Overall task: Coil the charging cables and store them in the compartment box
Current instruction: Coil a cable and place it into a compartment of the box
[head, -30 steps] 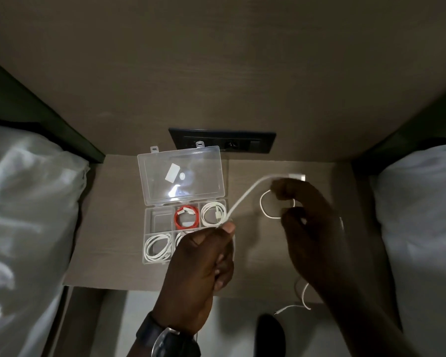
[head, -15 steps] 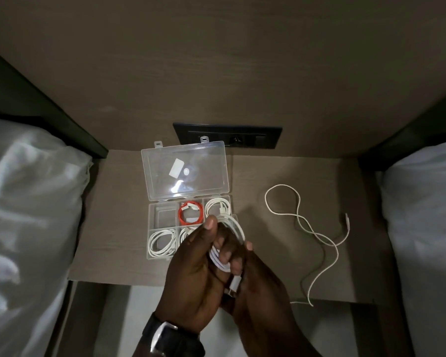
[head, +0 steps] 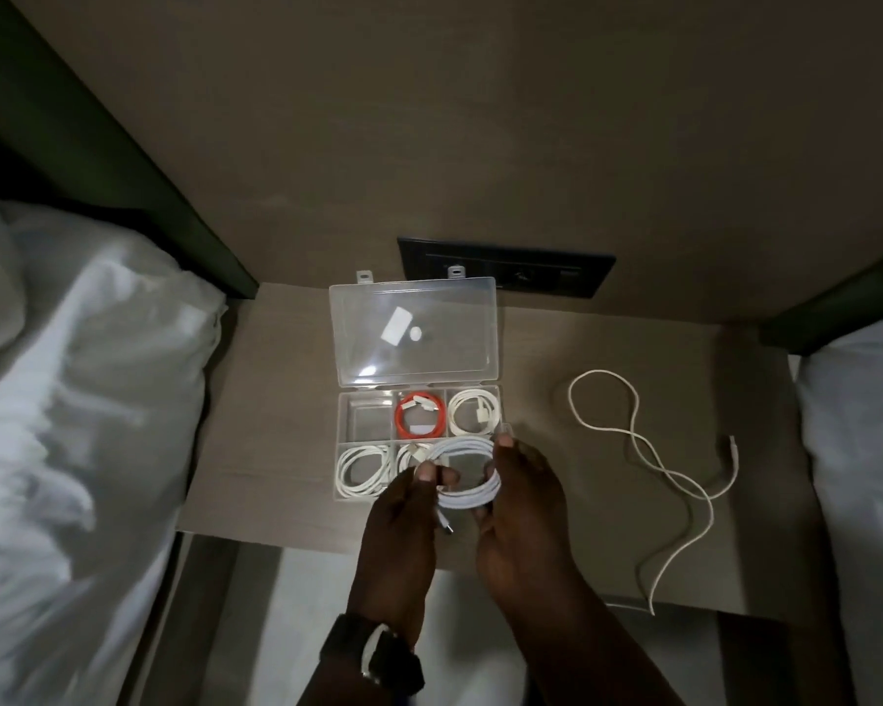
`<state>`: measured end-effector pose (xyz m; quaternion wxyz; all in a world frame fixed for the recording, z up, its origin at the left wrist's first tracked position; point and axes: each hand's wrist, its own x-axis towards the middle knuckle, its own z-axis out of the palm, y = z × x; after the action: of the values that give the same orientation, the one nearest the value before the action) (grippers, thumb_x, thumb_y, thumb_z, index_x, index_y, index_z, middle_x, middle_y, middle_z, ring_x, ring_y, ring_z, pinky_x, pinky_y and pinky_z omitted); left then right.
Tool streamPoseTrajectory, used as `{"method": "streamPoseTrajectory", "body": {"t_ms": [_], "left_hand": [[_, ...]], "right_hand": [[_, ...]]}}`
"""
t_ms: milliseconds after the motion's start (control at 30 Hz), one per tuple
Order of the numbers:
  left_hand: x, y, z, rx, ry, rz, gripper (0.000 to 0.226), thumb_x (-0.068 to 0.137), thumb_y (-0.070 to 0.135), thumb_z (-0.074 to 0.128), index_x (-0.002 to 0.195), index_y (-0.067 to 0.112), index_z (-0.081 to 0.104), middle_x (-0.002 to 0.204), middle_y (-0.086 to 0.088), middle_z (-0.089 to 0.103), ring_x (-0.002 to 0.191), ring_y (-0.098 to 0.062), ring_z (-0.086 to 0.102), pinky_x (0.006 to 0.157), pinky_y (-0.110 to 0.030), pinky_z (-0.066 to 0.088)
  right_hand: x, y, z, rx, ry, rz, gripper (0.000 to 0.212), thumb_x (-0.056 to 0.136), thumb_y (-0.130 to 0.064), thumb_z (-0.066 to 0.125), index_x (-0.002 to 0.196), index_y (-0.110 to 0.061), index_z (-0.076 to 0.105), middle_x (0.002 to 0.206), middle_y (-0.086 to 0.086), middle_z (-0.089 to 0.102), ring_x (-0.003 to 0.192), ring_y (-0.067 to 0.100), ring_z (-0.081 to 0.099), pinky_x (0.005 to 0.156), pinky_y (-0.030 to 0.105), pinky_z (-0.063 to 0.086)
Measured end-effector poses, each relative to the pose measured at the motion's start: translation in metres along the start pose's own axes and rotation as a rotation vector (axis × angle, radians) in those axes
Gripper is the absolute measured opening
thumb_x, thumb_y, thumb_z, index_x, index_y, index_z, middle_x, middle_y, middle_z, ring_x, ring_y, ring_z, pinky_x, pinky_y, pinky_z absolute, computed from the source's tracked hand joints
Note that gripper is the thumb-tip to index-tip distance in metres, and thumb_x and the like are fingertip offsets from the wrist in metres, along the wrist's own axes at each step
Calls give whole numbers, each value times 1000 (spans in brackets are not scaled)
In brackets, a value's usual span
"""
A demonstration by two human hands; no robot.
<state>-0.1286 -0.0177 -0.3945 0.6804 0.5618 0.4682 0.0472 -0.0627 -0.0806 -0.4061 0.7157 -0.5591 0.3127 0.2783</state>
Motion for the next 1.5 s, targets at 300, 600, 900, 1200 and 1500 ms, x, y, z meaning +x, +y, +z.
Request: {"method": "streamPoseTrajectory", "body": {"t_ms": [300,600,900,1200,1500], "left_hand": [[84,-2,-41,-423,232,-330,27,97,18,54,79,8,72,48,-2,63,44,-12,58,47,-22,47],[137,-14,-57,-50,396,-191,14,89,12,59,76,7,63,65,-8,66,56,-16,64,61,-28,49],[147,-29,-72,492,313,54,22,88,2,55,104,0,70,105,-24,69,98,-38,65,86,-45,52],[159,-27,-76,619,353,190,27,89,6,47,111,14,62,99,-17,70,93,-39,62,72,-35,42],[163,-30,-85,775,256,374,46,81,-3,46,119,21,57,101,-13,59,84,-38,61,69,-39,45]], "right_hand": [[47,51,84,-361,-15,-221,22,95,-12,53,87,-18,72,101,10,75,99,31,69,95,50,54],[88,58,113,-1195,-247,-497,41,91,-25,60,130,-13,61,132,12,59,122,26,56,105,38,45],[102,69,109,-1906,-196,-832,51,95,-39,54,134,-7,46,133,12,47,117,34,51,100,39,42],[107,62,111,-1536,-227,-649,28,96,-22,53,117,-7,65,123,14,59,106,27,64,92,37,54],[115,53,108,-1131,-138,-473,9,85,-20,72,89,-16,80,88,5,81,84,19,76,89,36,58]]}}
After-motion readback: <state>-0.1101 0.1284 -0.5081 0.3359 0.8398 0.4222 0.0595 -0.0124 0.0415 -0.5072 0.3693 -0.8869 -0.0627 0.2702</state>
